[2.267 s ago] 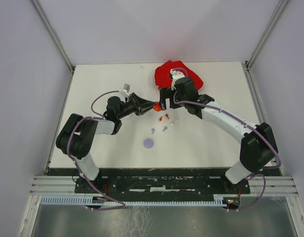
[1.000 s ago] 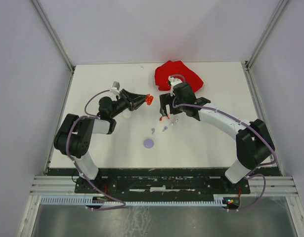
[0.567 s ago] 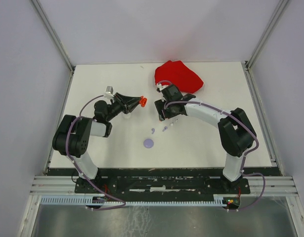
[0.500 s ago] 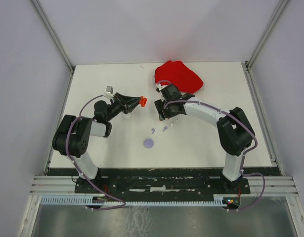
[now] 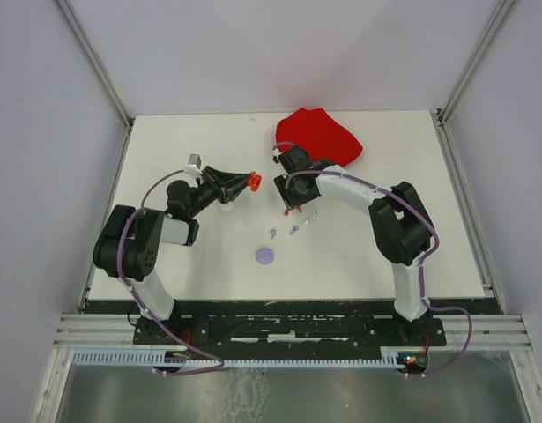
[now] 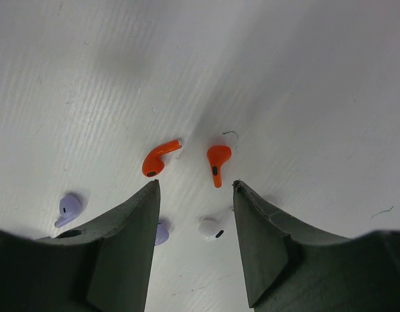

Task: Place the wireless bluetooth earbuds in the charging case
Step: Pick up the earbud from the center of the board.

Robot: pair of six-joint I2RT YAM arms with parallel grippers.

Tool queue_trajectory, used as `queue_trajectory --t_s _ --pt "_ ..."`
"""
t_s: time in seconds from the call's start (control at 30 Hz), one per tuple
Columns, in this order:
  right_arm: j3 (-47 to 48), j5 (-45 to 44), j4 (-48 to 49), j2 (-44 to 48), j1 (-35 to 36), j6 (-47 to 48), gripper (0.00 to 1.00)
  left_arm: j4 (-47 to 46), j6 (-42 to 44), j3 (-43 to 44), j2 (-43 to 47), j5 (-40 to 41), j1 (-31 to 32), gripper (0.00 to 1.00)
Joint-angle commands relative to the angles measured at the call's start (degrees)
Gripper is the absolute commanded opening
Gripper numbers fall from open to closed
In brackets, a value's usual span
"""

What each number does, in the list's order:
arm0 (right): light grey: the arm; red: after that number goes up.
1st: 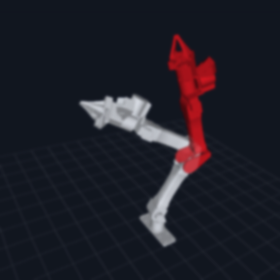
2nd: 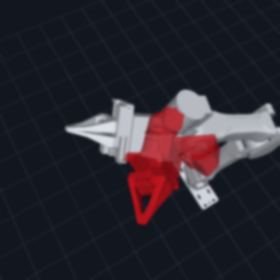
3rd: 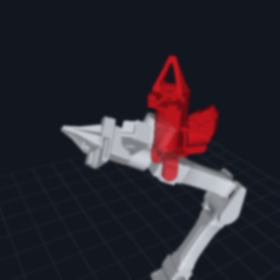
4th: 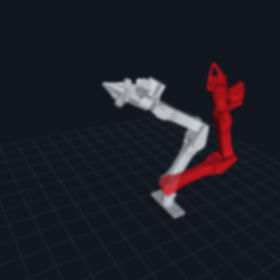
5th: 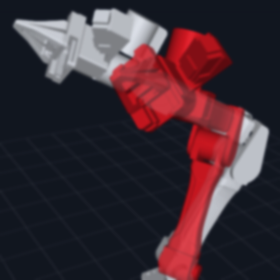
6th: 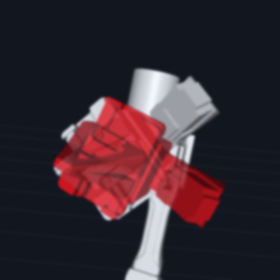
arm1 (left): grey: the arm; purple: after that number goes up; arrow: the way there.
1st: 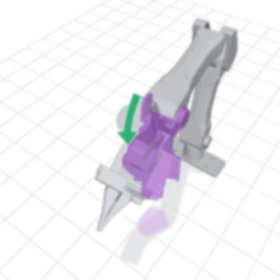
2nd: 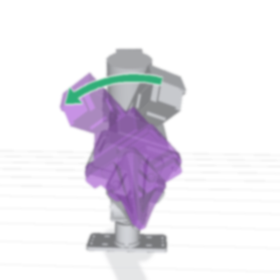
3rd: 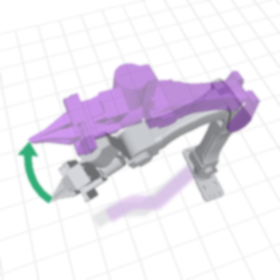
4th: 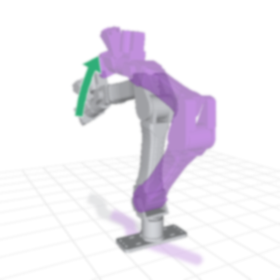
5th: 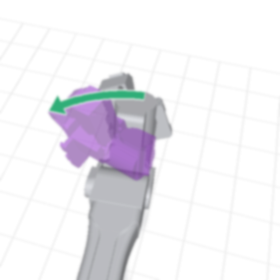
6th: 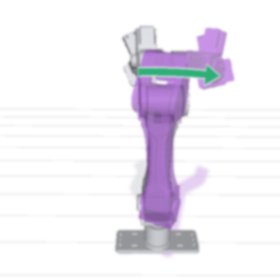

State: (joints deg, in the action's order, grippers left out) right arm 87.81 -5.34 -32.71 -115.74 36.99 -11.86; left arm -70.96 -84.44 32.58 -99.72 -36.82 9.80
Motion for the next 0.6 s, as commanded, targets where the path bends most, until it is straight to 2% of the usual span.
queue_trajectory --t_s 0.0,0.57 --pt "3.7 0.5 -1.6 -1.7 -1.1 1.7 0.57 -4.1 -3.0 -0.1 1.1 -1.6 -0.5 0.03" --pt "9.1 7.0 -5.1 -7.3 -3.7 4.5 0.54 -4.9 -3.3 -0.1 0.2 -1.3 -0.7 0.03"
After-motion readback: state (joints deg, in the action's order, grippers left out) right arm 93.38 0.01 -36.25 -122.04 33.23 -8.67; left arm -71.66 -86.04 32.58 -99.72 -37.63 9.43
